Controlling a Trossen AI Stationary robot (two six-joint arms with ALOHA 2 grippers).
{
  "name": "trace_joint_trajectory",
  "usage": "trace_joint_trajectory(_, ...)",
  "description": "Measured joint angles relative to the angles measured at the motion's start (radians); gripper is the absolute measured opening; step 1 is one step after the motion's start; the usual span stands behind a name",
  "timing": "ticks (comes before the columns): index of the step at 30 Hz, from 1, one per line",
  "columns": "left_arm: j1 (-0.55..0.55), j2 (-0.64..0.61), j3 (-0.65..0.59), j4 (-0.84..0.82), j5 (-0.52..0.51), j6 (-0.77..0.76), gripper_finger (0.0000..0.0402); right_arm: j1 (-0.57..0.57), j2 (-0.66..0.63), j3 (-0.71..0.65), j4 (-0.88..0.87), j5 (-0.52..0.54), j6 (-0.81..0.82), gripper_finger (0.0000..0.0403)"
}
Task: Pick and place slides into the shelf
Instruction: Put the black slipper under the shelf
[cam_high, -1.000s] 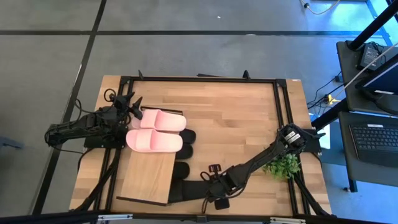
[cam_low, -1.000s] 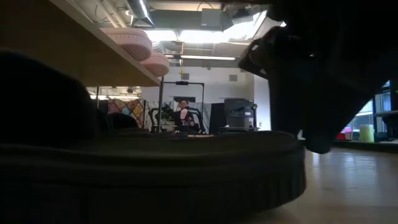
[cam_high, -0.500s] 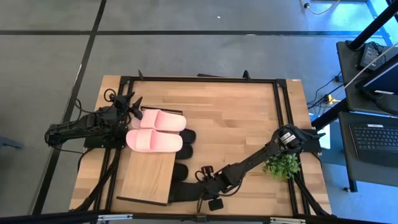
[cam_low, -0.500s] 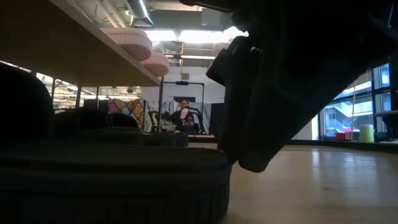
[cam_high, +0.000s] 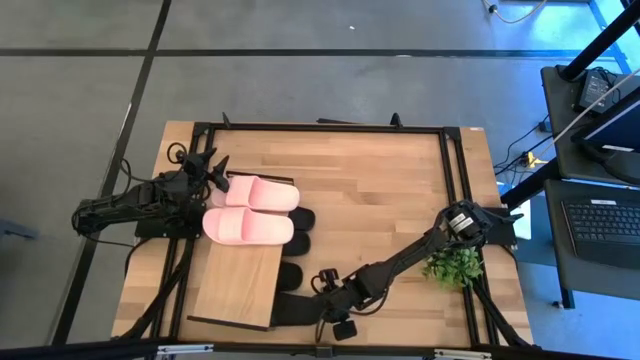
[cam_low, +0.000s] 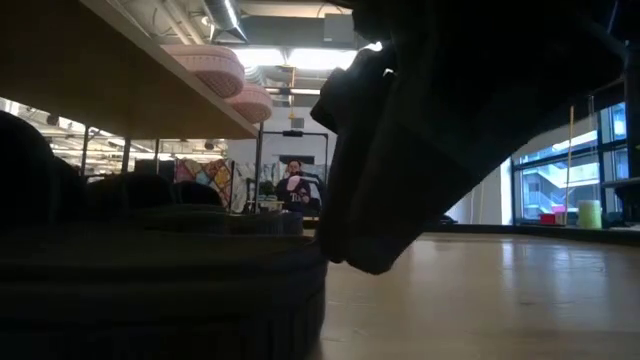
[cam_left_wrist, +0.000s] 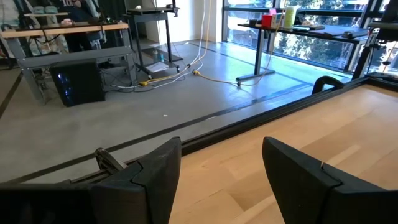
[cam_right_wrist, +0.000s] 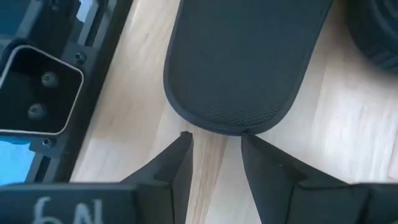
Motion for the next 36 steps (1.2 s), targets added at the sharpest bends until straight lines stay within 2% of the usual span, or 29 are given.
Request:
trace_joint_trajectory(23, 0.000, 0.000, 0.000, 0.000, 0.000, 0.000, 0.0217, -0.046, 0.000, -0.001, 0.190, -0.004, -0.079, 0.0139)
trace_joint_trajectory(27, 0.000, 0.000, 0.000, 0.000, 0.000, 0.000, 0.0217, -0.048, 0.000, -0.001, 0.141, -0.013, -0.031, 0.0139)
trace_joint_trajectory(32, 0.000, 0.000, 0.000, 0.000, 0.000, 0.000, 0.0217, -0.047, 0.000, -0.001, 0.071, -0.097, 0.004, 0.0139)
trace_joint_trajectory(36, 0.000, 0.000, 0.000, 0.000, 0.000, 0.000, 0.0217, -0.046, 0.000, -0.001, 0.080, -0.105, 0.012, 0.0139)
